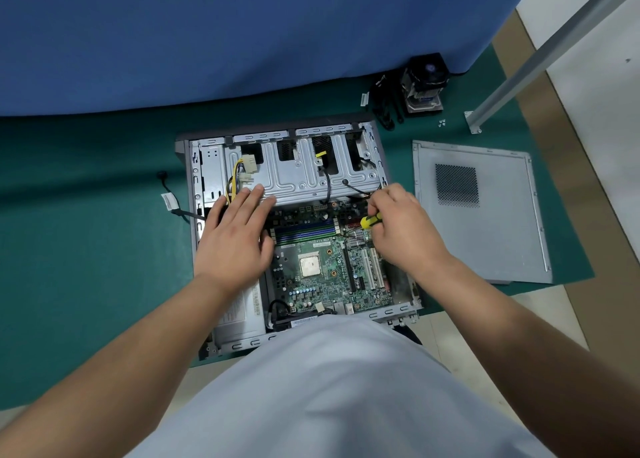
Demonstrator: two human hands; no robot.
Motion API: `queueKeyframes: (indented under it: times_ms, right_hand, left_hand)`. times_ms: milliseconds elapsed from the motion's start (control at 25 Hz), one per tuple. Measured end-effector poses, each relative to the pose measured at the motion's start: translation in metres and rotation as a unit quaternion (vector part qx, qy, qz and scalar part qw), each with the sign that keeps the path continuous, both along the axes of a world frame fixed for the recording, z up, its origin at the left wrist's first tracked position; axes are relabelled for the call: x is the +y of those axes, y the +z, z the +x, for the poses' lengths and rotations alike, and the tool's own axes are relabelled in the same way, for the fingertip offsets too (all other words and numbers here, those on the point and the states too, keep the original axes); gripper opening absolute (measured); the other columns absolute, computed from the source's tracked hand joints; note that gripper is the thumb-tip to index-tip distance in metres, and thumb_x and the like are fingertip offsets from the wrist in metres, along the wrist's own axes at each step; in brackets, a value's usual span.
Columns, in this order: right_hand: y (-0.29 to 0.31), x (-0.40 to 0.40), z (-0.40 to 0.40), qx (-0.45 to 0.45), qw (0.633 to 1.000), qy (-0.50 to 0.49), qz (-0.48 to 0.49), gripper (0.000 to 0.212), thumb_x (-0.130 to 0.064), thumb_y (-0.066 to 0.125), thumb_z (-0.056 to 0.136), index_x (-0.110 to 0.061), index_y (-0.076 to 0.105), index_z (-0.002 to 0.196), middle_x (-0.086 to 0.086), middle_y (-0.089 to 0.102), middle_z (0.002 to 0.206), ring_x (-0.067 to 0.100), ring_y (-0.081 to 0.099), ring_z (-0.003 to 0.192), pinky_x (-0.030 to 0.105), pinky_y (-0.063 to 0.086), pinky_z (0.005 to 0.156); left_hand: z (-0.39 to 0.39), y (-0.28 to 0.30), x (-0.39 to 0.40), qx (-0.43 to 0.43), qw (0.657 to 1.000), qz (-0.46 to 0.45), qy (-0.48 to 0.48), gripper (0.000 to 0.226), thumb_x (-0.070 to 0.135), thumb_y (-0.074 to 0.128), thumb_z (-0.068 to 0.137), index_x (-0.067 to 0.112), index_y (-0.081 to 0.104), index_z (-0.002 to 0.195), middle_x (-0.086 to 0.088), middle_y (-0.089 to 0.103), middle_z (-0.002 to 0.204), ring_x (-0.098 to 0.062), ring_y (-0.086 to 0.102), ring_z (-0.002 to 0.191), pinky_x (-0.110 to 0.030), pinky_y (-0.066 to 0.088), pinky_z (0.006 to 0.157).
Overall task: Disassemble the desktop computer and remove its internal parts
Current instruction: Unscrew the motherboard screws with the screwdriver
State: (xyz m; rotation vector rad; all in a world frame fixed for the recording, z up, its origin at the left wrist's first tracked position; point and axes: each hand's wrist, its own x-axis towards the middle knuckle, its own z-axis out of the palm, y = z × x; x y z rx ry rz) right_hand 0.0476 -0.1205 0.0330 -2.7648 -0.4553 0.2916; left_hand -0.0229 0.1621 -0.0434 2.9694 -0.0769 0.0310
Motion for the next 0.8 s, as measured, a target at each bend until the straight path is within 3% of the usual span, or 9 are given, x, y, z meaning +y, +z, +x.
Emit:
queueKeyframes:
  times_ms: [160,280,360,440,480,560,680,720,800]
  right_hand:
    - [0.008,-0.008,0.002,-0.001,0.999,-0.026,0.021,0.025,0.0,0.058,0.082,-0.018,0.059,0.099,-0.001,0.049,0.107,0.018,0.048,0.097,0.025,0.036,0.081]
    - [0.019,-0.017,0.004,0.016,0.995,-0.077,0.066,0.023,-0.003,0.061,0.081,-0.023,0.059,0.093,-0.002,0.051,0.103,0.013,0.05,0.082,0.027,0.035,0.07]
    - [0.026,-0.026,0.005,0.021,0.988,-0.115,0.098,0.022,-0.005,0.063,0.081,-0.025,0.06,0.09,-0.002,0.054,0.1,0.008,0.05,0.078,0.022,0.036,0.064]
    - [0.032,-0.034,0.005,0.028,0.978,-0.156,0.133,0.021,-0.006,0.065,0.082,-0.026,0.061,0.086,-0.003,0.057,0.095,0.006,0.051,0.072,0.012,0.035,0.057]
    - [0.034,-0.038,0.005,0.038,0.971,-0.18,0.154,0.021,-0.006,0.065,0.082,-0.026,0.062,0.084,-0.003,0.059,0.091,0.005,0.052,0.067,0.011,0.036,0.054]
    - [0.037,-0.042,0.002,0.068,0.952,-0.227,0.194,0.021,-0.005,0.065,0.081,-0.027,0.063,0.082,-0.003,0.062,0.083,0.002,0.05,0.057,0.012,0.036,0.047]
    - [0.042,-0.043,-0.003,0.097,0.932,-0.259,0.234,0.023,-0.004,0.065,0.079,-0.027,0.065,0.079,-0.005,0.064,0.079,0.012,0.055,0.065,0.026,0.044,0.056]
    - [0.043,-0.041,-0.004,0.102,0.928,-0.262,0.245,0.023,-0.004,0.065,0.079,-0.027,0.065,0.079,-0.007,0.064,0.078,0.016,0.06,0.07,0.031,0.048,0.062]
    - [0.043,-0.038,-0.008,0.112,0.919,-0.267,0.268,0.022,-0.004,0.064,0.079,-0.026,0.066,0.08,-0.01,0.066,0.074,0.026,0.067,0.078,0.042,0.055,0.072]
  left_hand:
    - [-0.001,0.004,-0.002,-0.013,1.0,-0.025,-0.003,0.062,0.042,0.039,0.095,0.028,0.037,0.156,0.003,0.029,0.167,-0.02,0.018,0.157,-0.048,0.013,0.127]
    - [-0.004,0.01,-0.001,-0.026,0.996,-0.082,-0.012,0.057,0.034,0.051,0.098,0.027,0.041,0.154,0.006,0.03,0.166,-0.023,0.018,0.156,-0.048,0.022,0.123]
    - [-0.006,0.016,-0.012,-0.035,0.981,-0.191,0.015,0.048,0.03,0.053,0.099,0.026,0.05,0.147,0.009,0.039,0.161,-0.021,0.026,0.15,-0.043,0.027,0.121]
    - [-0.01,0.024,-0.033,-0.023,0.931,-0.356,0.075,0.033,0.025,0.054,0.101,0.032,0.061,0.133,0.013,0.057,0.142,-0.005,0.047,0.133,-0.028,0.038,0.112]
    - [-0.011,0.028,-0.047,0.009,0.886,-0.449,0.118,0.028,0.02,0.056,0.102,0.036,0.064,0.123,0.013,0.065,0.129,0.002,0.058,0.116,-0.021,0.047,0.1]
    - [-0.007,0.034,-0.072,0.099,0.762,-0.596,0.231,0.024,0.011,0.058,0.102,0.031,0.068,0.111,0.004,0.071,0.116,-0.004,0.069,0.094,-0.023,0.058,0.085]
    - [0.003,0.034,-0.095,0.229,0.497,-0.73,0.408,0.015,0.009,0.06,0.101,0.009,0.062,0.116,-0.016,0.066,0.121,-0.027,0.072,0.096,-0.033,0.063,0.08]
    - [0.004,0.034,-0.098,0.254,0.428,-0.755,0.427,0.019,0.011,0.06,0.102,0.004,0.059,0.119,-0.021,0.066,0.121,-0.033,0.073,0.098,-0.036,0.064,0.079]
    - [0.006,0.035,-0.101,0.269,0.355,-0.788,0.425,0.028,0.016,0.058,0.104,-0.003,0.057,0.124,-0.028,0.069,0.117,-0.039,0.074,0.099,-0.039,0.065,0.078]
